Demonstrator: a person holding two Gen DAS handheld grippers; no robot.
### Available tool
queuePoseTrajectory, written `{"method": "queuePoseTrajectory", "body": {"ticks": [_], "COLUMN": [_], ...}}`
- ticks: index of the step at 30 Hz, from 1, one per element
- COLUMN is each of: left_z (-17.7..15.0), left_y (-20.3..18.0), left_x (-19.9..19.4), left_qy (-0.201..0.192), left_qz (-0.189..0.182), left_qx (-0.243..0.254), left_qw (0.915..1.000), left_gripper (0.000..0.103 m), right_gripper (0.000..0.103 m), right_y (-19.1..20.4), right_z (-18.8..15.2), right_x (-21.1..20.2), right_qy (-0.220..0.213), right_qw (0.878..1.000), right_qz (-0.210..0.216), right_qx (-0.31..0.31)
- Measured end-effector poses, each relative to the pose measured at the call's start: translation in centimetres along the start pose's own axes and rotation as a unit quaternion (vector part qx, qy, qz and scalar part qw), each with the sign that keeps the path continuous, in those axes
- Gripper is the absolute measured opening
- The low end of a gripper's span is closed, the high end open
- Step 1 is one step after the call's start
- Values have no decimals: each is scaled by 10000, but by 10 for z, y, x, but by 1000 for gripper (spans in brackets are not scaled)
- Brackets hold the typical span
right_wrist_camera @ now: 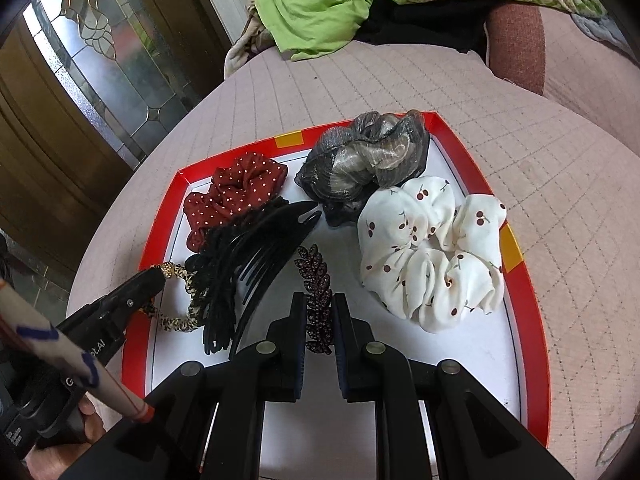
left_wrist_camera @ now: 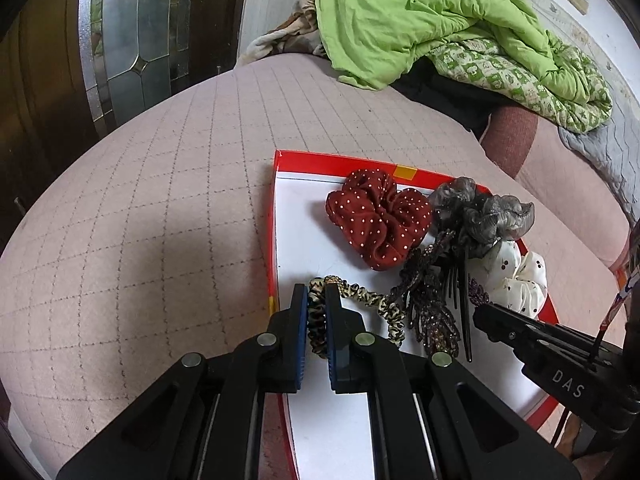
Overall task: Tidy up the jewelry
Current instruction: 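Lower and open left tool releasing bracelet in tray while right tool releases purple clip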
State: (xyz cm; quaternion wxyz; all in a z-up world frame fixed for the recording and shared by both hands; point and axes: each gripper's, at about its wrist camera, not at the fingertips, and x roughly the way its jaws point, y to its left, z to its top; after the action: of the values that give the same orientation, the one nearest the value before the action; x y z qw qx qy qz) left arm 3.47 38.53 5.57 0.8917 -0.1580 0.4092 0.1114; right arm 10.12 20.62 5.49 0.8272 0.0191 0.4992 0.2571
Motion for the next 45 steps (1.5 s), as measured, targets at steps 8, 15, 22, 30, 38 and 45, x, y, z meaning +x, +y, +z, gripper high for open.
{"method": "queuePoseTrajectory", "body": {"ticks": [8, 15, 22, 30, 38, 45], "left_z": [-1, -1, 1, 3, 1, -2], "left_y": [0, -1, -2, -10, -19, -28], "left_x": [0, 1, -4, -16, -25, -32], "left_qy": [17, 28, -88, -367, -568, -695], "left_qz": [3, -4, 4, 60, 167, 253], "left_qx": [14, 29, 4, 84, 243, 378], "left_qw": [10000, 10000, 10000, 9993, 9979, 9965], "left_gripper": [9, 10, 27, 28, 28, 28], "right_gripper": [15, 15, 21, 21, 21, 21], "right_y": [0, -1, -3, -5, -6, -8], "right_z": [0, -2, -1, -3, -9, -17], "right_x": [3, 5, 2, -14, -29, -40], "right_qy": [16, 23, -6, -138, -191, -231], "right_qw": [10000, 10000, 10000, 9998, 9996, 9993], "right_qz": [-8, -40, -16, 99, 172, 251], "right_qx": [-12, 28, 40, 76, 99, 143]}}
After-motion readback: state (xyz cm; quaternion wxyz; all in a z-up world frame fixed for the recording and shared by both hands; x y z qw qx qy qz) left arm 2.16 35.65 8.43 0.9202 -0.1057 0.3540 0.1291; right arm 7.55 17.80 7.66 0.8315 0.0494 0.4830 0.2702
